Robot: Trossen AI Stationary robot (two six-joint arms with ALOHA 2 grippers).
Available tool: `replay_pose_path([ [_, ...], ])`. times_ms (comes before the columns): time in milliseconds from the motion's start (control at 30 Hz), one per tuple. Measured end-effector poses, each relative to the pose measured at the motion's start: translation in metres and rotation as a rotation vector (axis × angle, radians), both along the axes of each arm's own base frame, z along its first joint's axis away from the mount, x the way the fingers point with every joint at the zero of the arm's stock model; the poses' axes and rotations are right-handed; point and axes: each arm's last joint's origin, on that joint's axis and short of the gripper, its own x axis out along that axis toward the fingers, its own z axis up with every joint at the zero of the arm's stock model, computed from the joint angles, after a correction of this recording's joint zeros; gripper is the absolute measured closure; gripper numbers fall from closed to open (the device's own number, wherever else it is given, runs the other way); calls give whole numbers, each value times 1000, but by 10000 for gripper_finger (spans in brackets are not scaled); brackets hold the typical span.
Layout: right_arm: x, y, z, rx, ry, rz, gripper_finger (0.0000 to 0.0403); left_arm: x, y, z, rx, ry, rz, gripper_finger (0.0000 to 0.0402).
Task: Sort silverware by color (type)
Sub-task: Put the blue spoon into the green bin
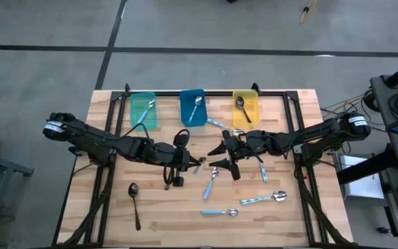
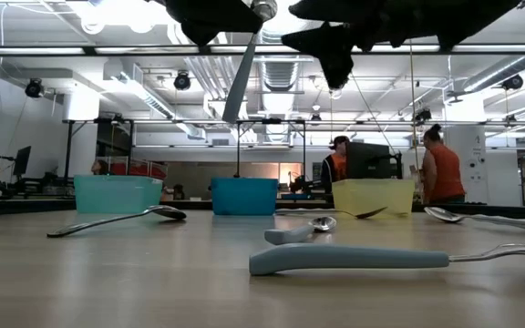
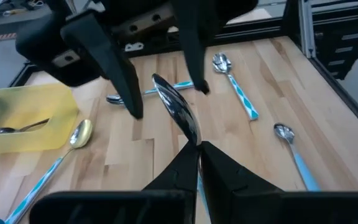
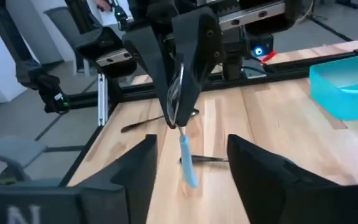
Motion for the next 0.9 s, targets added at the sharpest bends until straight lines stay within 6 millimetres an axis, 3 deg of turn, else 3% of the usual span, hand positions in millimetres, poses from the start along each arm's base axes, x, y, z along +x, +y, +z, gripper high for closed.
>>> replay_pose_path([
  [267, 14, 1, -3, -38, -90, 7, 195, 0, 1, 0, 4, -3, 51, 402],
  [533, 33, 3, 5, -66, -120, 11, 213, 0, 1, 0, 4, -1, 55, 402],
  [633, 36, 3, 7, -79, -128, 12, 245, 0, 2, -1, 5, 4, 56, 402],
  [833, 36, 3, 5, -80, -108, 14, 363, 0, 2, -1, 2, 3, 58, 402],
  [900, 36, 3, 5, -94, -107, 21, 384, 0, 2, -1, 4, 3, 61, 401],
])
